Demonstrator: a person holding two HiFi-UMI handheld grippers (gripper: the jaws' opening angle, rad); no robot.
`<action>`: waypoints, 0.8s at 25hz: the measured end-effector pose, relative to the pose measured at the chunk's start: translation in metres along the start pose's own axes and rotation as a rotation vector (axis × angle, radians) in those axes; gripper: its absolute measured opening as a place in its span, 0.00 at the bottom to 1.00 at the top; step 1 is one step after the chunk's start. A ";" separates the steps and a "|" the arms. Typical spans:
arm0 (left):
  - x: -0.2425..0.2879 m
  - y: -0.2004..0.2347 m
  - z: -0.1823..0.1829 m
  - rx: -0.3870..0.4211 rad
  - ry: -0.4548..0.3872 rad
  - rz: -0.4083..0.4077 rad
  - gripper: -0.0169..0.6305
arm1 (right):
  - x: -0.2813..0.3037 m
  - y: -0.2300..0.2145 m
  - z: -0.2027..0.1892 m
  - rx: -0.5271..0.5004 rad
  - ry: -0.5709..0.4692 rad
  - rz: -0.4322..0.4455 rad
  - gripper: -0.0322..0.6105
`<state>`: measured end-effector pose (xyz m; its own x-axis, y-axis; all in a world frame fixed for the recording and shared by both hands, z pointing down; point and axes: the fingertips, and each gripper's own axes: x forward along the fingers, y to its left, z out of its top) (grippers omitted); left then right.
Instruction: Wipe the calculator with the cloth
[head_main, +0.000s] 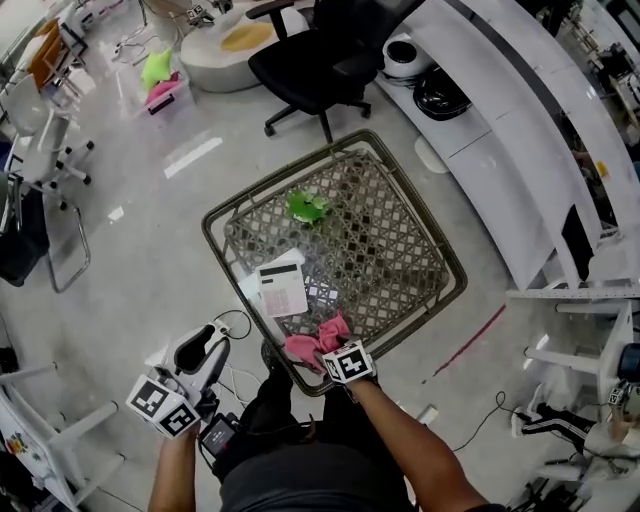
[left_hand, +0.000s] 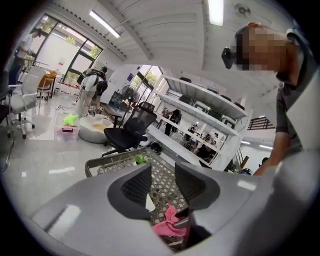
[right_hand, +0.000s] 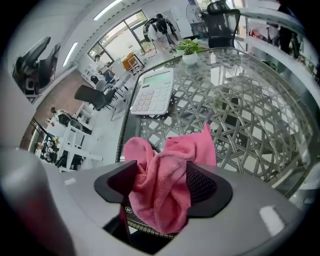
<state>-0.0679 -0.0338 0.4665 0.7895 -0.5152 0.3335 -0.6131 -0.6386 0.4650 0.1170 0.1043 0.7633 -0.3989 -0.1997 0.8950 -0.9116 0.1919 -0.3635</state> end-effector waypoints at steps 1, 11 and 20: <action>0.000 0.001 -0.002 -0.005 0.001 0.003 0.33 | 0.002 -0.001 -0.001 -0.014 0.006 -0.016 0.50; -0.010 0.017 -0.016 -0.038 -0.014 0.042 0.33 | 0.002 -0.016 0.004 -0.045 0.054 -0.061 0.21; -0.032 0.037 -0.022 -0.078 -0.042 0.090 0.33 | -0.021 -0.005 0.079 0.031 -0.169 -0.014 0.18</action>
<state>-0.1153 -0.0288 0.4910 0.7283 -0.5934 0.3427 -0.6765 -0.5429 0.4976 0.1220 0.0316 0.7260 -0.3951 -0.3611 0.8447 -0.9186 0.1591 -0.3616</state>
